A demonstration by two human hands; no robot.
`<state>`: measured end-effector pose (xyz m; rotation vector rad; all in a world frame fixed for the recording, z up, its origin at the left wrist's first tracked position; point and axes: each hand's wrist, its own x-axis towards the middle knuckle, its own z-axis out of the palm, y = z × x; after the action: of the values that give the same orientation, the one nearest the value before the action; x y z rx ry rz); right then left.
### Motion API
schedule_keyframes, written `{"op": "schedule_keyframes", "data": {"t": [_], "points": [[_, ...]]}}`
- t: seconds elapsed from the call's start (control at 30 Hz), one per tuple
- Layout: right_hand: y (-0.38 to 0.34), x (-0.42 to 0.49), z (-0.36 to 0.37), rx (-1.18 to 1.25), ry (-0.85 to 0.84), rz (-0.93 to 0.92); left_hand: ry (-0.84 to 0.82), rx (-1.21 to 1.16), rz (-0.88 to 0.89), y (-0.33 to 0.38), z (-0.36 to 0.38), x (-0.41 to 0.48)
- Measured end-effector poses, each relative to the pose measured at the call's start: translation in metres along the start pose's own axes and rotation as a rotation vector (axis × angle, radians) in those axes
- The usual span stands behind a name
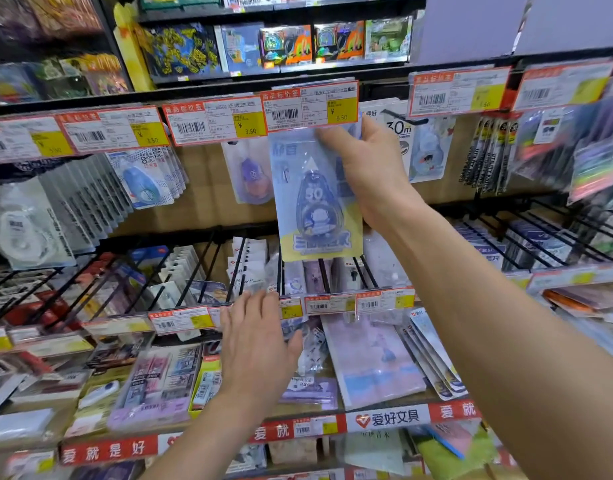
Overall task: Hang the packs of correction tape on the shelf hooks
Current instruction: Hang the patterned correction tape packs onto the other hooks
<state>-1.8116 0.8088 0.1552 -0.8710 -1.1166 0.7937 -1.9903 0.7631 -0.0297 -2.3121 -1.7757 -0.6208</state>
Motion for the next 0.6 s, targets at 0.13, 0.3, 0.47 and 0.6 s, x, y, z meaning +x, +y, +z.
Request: {"op": "schedule_keyframes", "data": {"t": [0.13,0.3,0.47,0.6], "points": [[0.003,0.006,0.004,-0.098,0.052,0.001,-0.013,0.014,0.03,-0.004,0.002,-0.004],[0.008,0.007,-0.003,-0.175,0.054,-0.079,-0.031,0.001,0.023,-0.004,0.003,-0.005],[0.018,0.015,0.0,-0.217,0.114,-0.113,-0.029,-0.002,0.016,-0.003,0.004,-0.005],[0.031,0.032,0.001,-0.281,0.166,-0.081,-0.031,-0.011,0.012,-0.002,0.005,-0.005]]}}
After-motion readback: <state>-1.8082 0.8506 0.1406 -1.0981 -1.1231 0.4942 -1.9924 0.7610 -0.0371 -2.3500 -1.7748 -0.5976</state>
